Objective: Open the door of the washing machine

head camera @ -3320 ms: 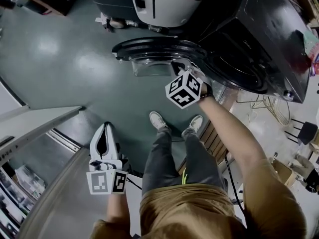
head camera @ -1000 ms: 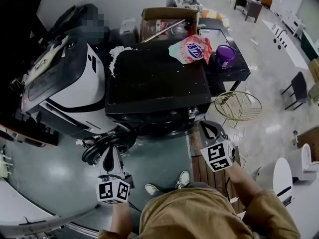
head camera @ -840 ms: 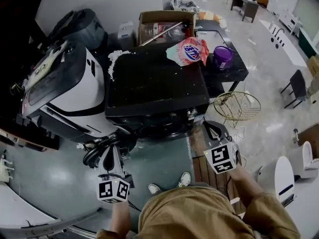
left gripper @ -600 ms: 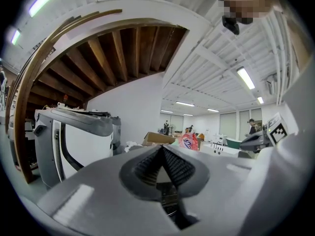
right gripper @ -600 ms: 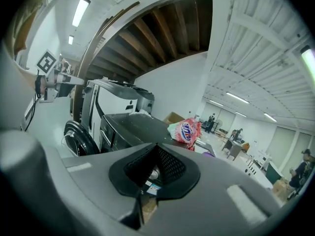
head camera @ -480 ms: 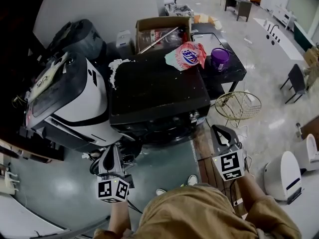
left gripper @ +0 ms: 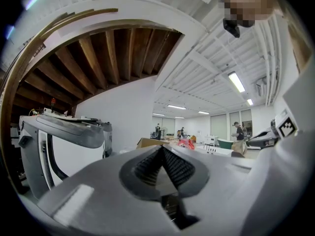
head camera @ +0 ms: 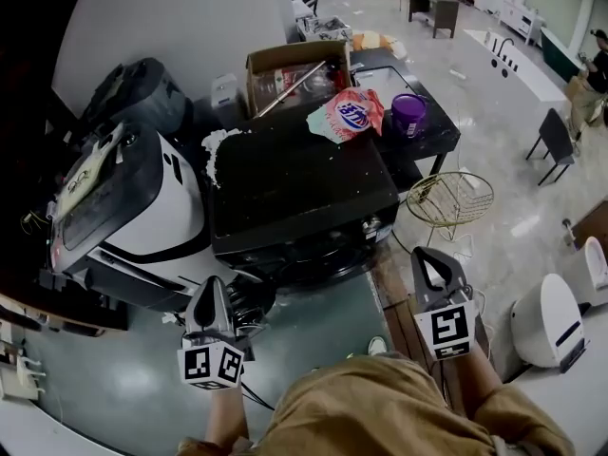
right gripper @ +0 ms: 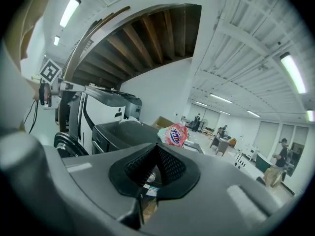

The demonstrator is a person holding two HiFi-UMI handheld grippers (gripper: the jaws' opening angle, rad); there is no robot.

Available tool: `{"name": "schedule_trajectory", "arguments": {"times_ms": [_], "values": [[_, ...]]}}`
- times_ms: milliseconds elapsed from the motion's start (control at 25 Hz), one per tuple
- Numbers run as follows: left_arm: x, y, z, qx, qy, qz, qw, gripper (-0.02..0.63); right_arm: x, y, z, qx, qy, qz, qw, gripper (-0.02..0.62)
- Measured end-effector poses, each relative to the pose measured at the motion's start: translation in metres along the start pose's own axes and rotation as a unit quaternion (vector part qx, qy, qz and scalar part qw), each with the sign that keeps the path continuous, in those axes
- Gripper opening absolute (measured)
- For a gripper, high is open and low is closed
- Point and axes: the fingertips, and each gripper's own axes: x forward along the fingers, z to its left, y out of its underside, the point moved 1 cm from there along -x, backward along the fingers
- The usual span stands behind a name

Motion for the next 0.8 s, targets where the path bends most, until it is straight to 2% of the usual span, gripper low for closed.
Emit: {"name": "schedule_trajectory", "arguments": {"times_ms": [440, 800], "values": [[-0.009, 0.012, 0.005, -0.006, -0.001, 0.008, 0.9999, 0.061, -0.004, 0.004, 0.015, 0.026, 0.004, -0.002, 1.000, 0.005], [-0.021, 0.016, 0.006, -0.011, -0.015, 0.007, 0.9998, 0.061, -0.002, -0.003, 0.026, 0.010, -0.015, -0.008, 1.000, 0.005]]}}
